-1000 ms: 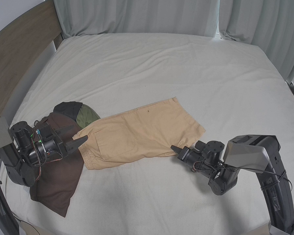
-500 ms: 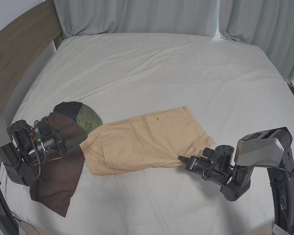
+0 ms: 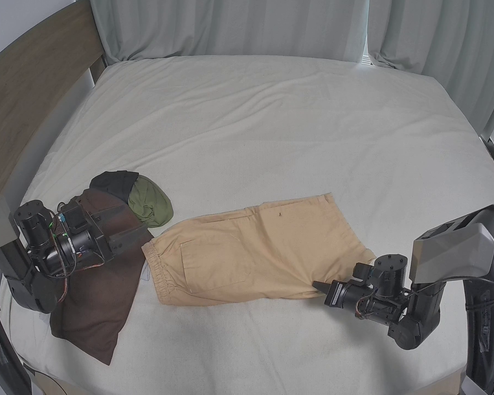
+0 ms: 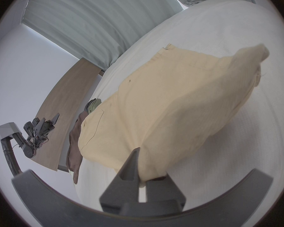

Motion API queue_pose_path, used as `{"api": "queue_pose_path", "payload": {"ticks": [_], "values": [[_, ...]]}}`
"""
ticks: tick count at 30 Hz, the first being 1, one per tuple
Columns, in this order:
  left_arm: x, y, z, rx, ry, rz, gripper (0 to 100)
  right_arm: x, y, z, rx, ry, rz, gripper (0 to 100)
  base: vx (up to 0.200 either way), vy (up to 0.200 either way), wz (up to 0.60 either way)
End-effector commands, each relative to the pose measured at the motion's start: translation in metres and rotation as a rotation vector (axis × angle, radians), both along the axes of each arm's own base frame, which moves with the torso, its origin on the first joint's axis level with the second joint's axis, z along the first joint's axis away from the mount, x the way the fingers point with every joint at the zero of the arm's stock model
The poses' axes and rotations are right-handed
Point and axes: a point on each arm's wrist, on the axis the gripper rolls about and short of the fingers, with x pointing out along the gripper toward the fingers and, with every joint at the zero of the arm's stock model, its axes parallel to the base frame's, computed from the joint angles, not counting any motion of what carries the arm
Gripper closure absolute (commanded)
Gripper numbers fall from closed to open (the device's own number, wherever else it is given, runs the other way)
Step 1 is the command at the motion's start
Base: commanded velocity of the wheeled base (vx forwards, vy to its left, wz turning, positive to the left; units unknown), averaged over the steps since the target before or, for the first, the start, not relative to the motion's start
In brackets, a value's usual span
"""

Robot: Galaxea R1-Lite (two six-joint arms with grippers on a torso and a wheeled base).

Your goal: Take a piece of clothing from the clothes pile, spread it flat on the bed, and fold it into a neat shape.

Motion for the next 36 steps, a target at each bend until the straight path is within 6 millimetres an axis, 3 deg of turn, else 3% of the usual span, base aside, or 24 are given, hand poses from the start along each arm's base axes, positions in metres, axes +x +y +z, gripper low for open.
{"api": "queue_pose_path", "payload": {"ticks": [1,20,21,25,33,36], "values": [[0.000,-0.001,-0.001,-0.004,0.005,-0.002,0,-0.015,-0.005,0.003,-0.031,0.024,0.014,100,0.000,0.000,0.00],[0.000,-0.003,-0.003,-0.004,0.015,-0.012,0,-0.027,-0.007,-0.001,-0.078,0.051,0.019,100,0.000,0.000,0.00],[-0.001,-0.004,-0.003,-0.004,0.017,-0.016,0,-0.026,-0.007,-0.001,-0.078,0.049,0.016,0,0.000,0.000,0.00],[-0.002,-0.006,-0.005,-0.005,0.025,-0.021,0,-0.028,-0.007,0.001,-0.078,0.050,0.019,0,0.000,0.000,0.00],[-0.002,-0.006,-0.001,-0.056,0.060,-0.017,0,-0.058,-0.003,0.001,-0.149,0.088,0.111,0,0.000,0.000,0.00],[-0.002,-0.005,0.000,-0.062,0.063,-0.013,0,-0.068,0.001,0.011,-0.148,0.071,0.150,0,0.000,0.000,0.00]]}}
